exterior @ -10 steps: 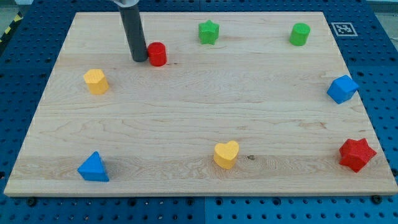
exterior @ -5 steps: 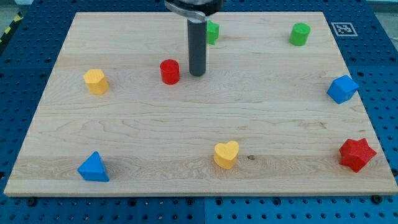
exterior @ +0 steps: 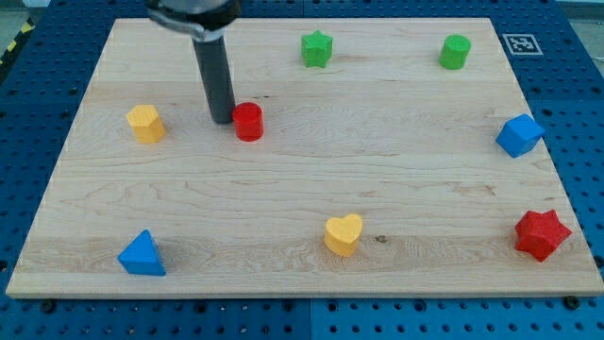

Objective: Move the red circle to the red star at the bottom right

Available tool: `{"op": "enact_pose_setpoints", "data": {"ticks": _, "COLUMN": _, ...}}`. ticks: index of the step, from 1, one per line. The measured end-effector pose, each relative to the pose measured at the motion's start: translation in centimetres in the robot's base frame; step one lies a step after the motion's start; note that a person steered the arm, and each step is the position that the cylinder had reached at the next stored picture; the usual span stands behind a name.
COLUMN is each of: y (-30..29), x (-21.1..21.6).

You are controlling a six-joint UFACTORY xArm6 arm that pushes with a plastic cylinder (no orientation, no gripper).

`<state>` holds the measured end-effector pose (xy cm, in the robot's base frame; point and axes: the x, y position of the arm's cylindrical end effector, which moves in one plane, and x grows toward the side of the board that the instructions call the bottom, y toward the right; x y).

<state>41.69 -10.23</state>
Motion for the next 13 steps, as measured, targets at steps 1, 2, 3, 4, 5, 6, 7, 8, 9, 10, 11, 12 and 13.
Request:
{"op": "enact_pose_setpoints", "data": {"ticks": 1, "y": 6.4, "x": 3.2}}
{"op": "enact_pose_setpoints", "data": {"ticks": 2, "y": 12.9, "x": 6.0}}
{"op": "enact_pose_setpoints", "data": {"ticks": 3, "y": 12.7, "x": 6.4}}
{"op": "enact_pose_setpoints", "data": {"ticks": 4, "y": 8.4, "x": 4.8}}
{"op": "enact_pose_setpoints", "data": {"ticks": 5, "y": 7.3, "x": 1.1}}
{"op": "enact_pose_setpoints", "data": {"ticks": 6, "y": 12.0, "x": 0.2}}
{"op": "enact_pose_setpoints", "data": {"ticks": 7, "y": 19.2, "x": 7.0}}
{"op": "enact_pose_setpoints", "data": {"ticks": 8, "y": 24.1, "x": 10.3}}
{"op": "enact_pose_setpoints", "data": {"ticks": 9, "y": 23.6, "x": 9.4}}
{"op": "enact_pose_setpoints", "data": {"ticks": 10, "y": 23.0, "x": 10.3}}
{"op": "enact_pose_setpoints", "data": {"ticks": 11, "y": 24.6, "x": 12.9}}
{"op": "enact_pose_setpoints", "data": {"ticks": 12, "y": 27.3, "x": 13.5}}
{"op": "enact_pose_setpoints", "data": {"ticks": 13, "y": 28.3, "x": 13.6}}
